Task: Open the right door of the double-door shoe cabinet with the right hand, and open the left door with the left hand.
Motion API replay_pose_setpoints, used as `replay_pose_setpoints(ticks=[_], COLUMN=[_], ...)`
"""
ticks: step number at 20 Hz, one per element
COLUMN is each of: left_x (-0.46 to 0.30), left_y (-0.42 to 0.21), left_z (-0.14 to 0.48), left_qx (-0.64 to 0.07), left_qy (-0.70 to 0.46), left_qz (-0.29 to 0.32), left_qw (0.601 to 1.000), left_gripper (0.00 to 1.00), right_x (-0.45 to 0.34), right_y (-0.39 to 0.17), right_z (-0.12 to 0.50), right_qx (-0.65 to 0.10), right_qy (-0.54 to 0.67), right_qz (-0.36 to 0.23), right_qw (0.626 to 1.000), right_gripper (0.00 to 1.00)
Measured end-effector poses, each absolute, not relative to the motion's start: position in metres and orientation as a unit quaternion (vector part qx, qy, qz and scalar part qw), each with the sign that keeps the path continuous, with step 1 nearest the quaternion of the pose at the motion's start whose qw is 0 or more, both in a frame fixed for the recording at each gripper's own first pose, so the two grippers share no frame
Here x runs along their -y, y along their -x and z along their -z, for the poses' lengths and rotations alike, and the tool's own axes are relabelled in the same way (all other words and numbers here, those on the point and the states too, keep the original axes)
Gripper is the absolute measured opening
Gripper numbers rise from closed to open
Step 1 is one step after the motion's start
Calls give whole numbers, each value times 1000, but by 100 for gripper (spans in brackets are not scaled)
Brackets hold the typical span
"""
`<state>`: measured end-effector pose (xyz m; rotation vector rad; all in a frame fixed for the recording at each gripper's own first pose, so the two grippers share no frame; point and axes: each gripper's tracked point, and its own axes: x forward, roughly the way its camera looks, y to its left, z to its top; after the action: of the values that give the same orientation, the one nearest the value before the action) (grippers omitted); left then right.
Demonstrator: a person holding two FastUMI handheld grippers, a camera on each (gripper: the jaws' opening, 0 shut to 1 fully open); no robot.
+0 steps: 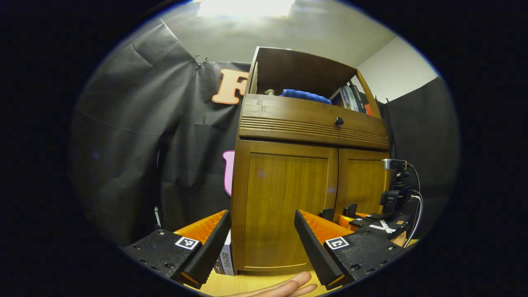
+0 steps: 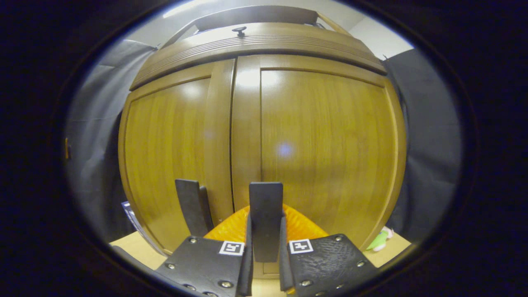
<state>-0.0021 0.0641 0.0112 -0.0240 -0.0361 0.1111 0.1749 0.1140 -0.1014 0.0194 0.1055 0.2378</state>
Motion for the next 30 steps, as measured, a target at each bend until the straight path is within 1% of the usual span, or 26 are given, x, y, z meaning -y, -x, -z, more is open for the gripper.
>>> replay_pose_setpoints(ticks=[3, 6, 7, 8, 9, 10, 11, 12, 13, 14, 15, 16, 17, 18, 19, 21, 22, 26, 27, 28, 29, 30], left_x=[-60, -57, -55, -55, -53, -51, -47, -45, -43, -41, -39, -38, -36, -34, -31, -27, -27, -27, -27, -26, -24, -23], left_y=[-1, -4, -4, -4, -3, -3, -2, -1, 0, 1, 2, 2, 3, 3, 3, 2, 2, 0, 0, 1, 2, 2], left_z=[-8, -2, -1, -1, -2, -3, -3, -3, -3, -4, -5, -6, -6, -6, -5, -2, -1, 1, 0, 0, 0, -1], left_qx=[16, 6, 4, 4, 5, 7, 7, 6, 5, 5, 7, 9, 10, 10, 9, 5, 4, 1, 2, 3, 4, 5], left_qy=[3, -2, -4, -8, -11, -12, -10, -8, -7, -5, -4, -3, -2, -3, -4, -10, -12, -13, -10, -10, -11, -11], left_qz=[-52, -50, -50, -51, -51, -49, -45, -44, -42, -40, -39, -38, -38, -36, -32, -29, -30, -35, -37, -35, -32, -29], left_qw=[998, 999, 999, 999, 999, 999, 999, 999, 999, 999, 999, 999, 999, 999, 999, 1000, 999, 999, 999, 999, 999, 999], left_gripper=[92, 92, 95, 95, 92, 95, 96, 92, 95, 92, 95, 95, 92, 92, 95, 95, 92, 92, 92, 95, 92, 92], right_x=[-108, -103, -100, -97, -94, -91, -88, -85, -80, -76, -71, -68, -64, -60, -56, -49, -46, -35, -32, -29, -26, -22], right_y=[-160, -148, -143, -138, -133, -128, -124, -118, -113, -106, -101, -95, -91, -87, -84, -77, -75, -69, -68, -65, -64, -62], right_z=[101, 101, 100, 100, 100, 99, 100, 99, 98, 98, 98, 97, 96, 96, 95, 95, 95, 95, 94, 94, 93, 93], right_qx=[-45, -57, -57, -58, -59, -62, -67, -71, -76, -80, -83, -85, -84, -84, -84, -82, -81, -82, -79, -77, -75, -72], right_qy=[-4, -12, -9, -5, -3, -2, -6, -9, -11, -17, -20, -18, -15, -14, -15, -19, -20, -13, -6, 1, 9, 18], right_qz=[-124, -134, -136, -136, -138, -141, -146, -151, -155, -158, -159, -160, -162, -162, -163, -163, -163, -153, -148, -141, -134, -127], right_qw=[991, 989, 989, 989, 989, 988, 987, 986, 985, 984, 984, 983, 983, 983, 983, 983, 983, 985, 986, 987, 988, 989], right_gripper=[26, 26, 26, 25, 25, 25, 25, 25, 25, 26, 26, 25, 25, 25, 25, 25, 25, 25, 25, 25, 25, 25])
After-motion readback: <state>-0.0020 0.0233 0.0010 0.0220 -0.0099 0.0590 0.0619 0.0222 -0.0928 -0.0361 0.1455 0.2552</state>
